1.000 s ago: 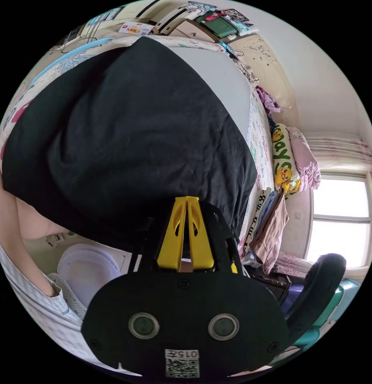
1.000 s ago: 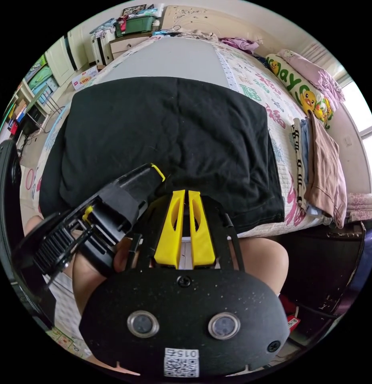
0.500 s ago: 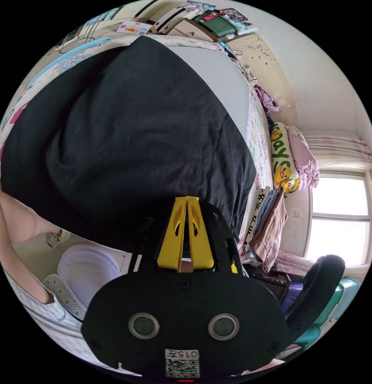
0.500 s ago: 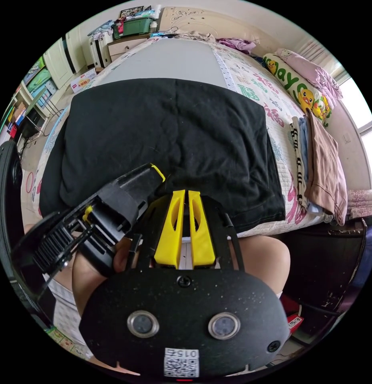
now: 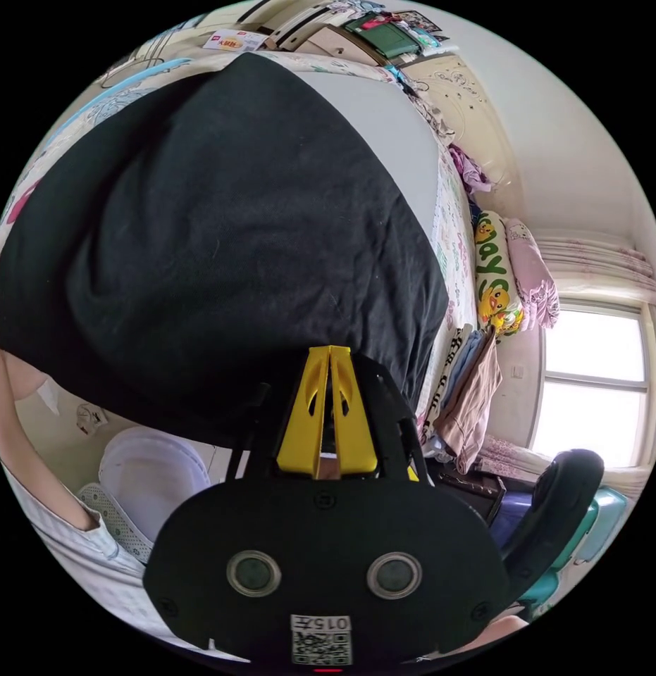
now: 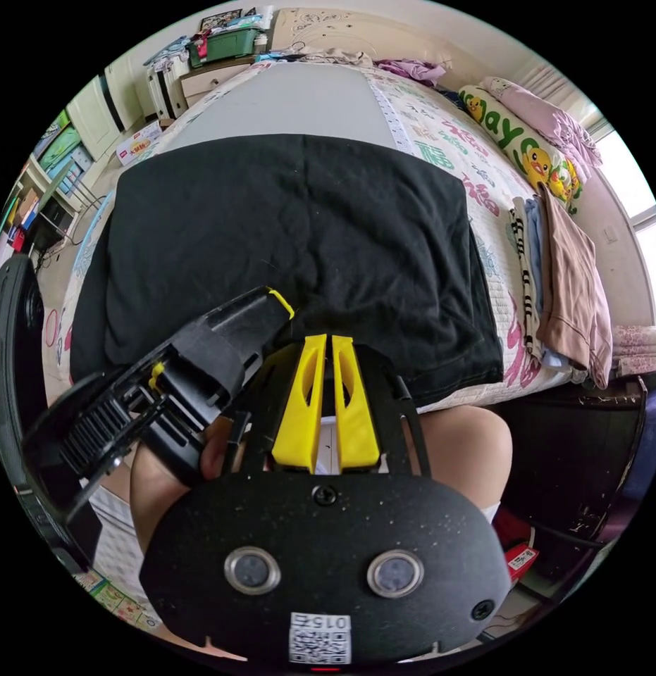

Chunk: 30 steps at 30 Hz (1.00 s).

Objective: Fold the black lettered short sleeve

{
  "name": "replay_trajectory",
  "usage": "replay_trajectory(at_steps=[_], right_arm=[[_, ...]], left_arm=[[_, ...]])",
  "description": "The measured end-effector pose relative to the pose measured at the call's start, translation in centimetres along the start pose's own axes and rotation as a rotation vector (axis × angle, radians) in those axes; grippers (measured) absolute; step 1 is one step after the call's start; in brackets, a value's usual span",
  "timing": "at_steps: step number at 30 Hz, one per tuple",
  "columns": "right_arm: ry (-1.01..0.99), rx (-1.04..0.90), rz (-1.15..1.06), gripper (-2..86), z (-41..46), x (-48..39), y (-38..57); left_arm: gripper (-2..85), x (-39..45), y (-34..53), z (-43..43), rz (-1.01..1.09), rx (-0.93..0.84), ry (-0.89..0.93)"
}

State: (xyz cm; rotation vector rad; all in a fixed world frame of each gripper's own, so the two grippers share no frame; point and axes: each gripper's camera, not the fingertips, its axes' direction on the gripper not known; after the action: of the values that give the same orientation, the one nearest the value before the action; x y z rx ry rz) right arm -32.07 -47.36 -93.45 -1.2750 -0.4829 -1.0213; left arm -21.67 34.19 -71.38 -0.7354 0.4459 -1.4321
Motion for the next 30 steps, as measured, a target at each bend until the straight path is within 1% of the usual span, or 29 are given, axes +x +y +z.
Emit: replay_trajectory(at_steps=[5,21,26,30], right_arm=[[0.030,0.004,-0.017,0.5,-0.2,-0.9,0.6],[0.045,0.014,-0.007,0.4,1.4,-1.6,4.1],[0.038,0.041,0.008,0.4,2.5,-1.4,5.8],[-0.018,0.092,0.090,0.3,3.7,-0.3,7.9]], left_arm=[[-0.9,-0.6,0.0,-0.3,-0.013,0.000,0.043],[-0.9,1.2,0.6,-1.8,0.002,-0.007,0.060],[-0.8,2.7,1.3,-2.6,0.039,0.004,0.047],[-0.8,4.5,2.0,-3.2,0.107,0.003,-0.001]])
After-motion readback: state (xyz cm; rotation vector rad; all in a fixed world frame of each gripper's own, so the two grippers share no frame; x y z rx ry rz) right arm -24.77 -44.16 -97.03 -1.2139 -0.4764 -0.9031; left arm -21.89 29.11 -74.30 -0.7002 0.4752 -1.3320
